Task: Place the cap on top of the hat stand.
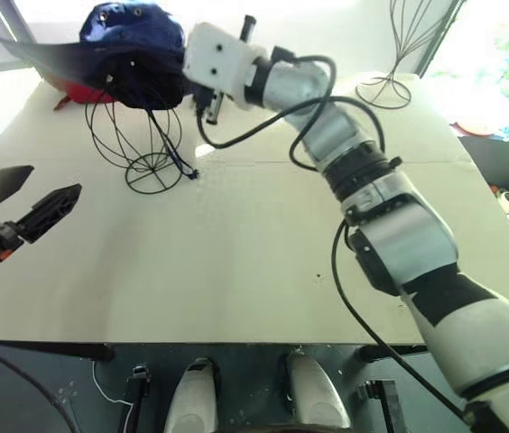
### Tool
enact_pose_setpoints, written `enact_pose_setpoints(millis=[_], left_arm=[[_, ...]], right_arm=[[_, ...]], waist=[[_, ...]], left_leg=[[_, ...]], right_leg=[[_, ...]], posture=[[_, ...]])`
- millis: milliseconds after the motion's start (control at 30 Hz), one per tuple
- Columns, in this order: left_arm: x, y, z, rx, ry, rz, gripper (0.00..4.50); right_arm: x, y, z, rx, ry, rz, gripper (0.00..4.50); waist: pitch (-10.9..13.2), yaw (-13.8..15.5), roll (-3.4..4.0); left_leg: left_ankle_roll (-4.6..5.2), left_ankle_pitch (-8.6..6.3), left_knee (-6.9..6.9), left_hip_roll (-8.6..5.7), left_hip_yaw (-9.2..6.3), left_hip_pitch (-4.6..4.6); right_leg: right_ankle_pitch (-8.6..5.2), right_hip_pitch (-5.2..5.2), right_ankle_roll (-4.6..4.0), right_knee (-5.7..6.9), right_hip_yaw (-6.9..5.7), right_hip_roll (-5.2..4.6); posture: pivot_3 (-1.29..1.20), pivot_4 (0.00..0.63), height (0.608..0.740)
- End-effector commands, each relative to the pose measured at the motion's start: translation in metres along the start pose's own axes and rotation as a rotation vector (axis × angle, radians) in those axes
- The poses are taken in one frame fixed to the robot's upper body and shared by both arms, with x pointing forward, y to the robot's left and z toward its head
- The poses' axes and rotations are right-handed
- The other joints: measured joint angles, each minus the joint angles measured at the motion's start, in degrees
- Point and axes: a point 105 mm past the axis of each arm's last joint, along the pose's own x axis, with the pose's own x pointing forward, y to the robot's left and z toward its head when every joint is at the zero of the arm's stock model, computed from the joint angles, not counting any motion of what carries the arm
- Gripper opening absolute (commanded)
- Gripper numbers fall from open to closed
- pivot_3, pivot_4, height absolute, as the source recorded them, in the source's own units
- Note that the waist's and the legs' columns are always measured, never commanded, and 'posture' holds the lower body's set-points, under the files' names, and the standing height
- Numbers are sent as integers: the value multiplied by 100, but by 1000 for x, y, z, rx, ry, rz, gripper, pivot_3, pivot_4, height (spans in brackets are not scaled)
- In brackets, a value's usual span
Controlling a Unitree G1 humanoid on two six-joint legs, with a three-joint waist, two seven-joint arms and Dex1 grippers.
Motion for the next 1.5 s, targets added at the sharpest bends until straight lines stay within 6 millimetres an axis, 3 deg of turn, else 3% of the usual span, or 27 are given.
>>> enact_pose_setpoints(millis=[33, 133, 333, 500, 667, 900, 1033, 1133, 1367, 1500], left_arm=[[-6, -1, 17, 56, -53, 20, 4500], [-8, -2, 16, 50, -52, 25, 4500], [-16, -1, 13, 43, -44, 49, 4500], [-26, -2, 14, 33, -42, 72, 4500], [-31, -4, 14, 28, -37, 81, 4500], [-32, -3, 13, 34, -23, 86, 4500], [-28, -3, 12, 33, -26, 77, 4500], [-25, -7, 10, 31, -20, 58, 4500], [-19, -12, 11, 33, -27, 31, 4500], [-16, -13, 13, 39, -22, 14, 4500]], right_arm=[[9, -11, 25, -57, -70, -48, 55], [15, 1, 27, -65, -82, -37, 55], [16, 49, 28, -209, -150, 48, 55], [4, 94, 7, -248, -143, 135, 55], [-6, 122, -9, -285, -116, 197, 55], [-4, 127, -15, -324, -80, 217, 55], [-2, 132, -20, -246, -45, 230, 55], [-1, 135, -21, -179, -32, 235, 884], [0, 154, -19, -92, -38, 213, 4354], [-6, 154, -26, -109, -15, 225, 4436]], waist=[[0, -3, 0], [0, -6, 0], [-1, -9, -2], [-2, -5, -3], [-2, -7, -3], [-2, -9, -3], [-2, -10, -4], [-2, -11, -3], [-3, 1, -4], [-2, 2, -3]], left_leg=[[0, 0, 0, 0, -1, 0], [0, 0, -2, 0, -1, 0], [-4, 2, -28, 0, -2, 2], [-5, 3, -32, 0, -2, 2], [-17, 10, -32, 0, -6, 4], [-21, 13, -33, 0, -10, 28], [-21, 13, -33, 0, -10, 28], [-21, 13, -34, 0, -10, 29], [-21, 12, -35, 0, -12, 30], [-22, 13, -35, 0, -13, 30]], right_leg=[[0, 0, 0, 0, 0, 1], [0, -1, -1, 0, 0, 1], [-2, -12, -4, 0, 0, 2], [-3, -12, -6, -1, 0, 1], [-5, -12, -10, 3, 0, 3], [-6, 7, -17, 3, 0, 5], [-6, 8, -19, 3, -1, 6], [-6, 8, -18, 3, -1, 6], [-7, 12, -19, 2, -2, 6], [-7, 12, -20, 2, -3, 6]], posture=[[0, 150, 739], [0, 150, 739], [0, 150, 739], [0, 150, 739], [0, 150, 739], [0, 150, 739], [0, 150, 739], [0, 150, 739], [0, 150, 739], [0, 150, 739]])
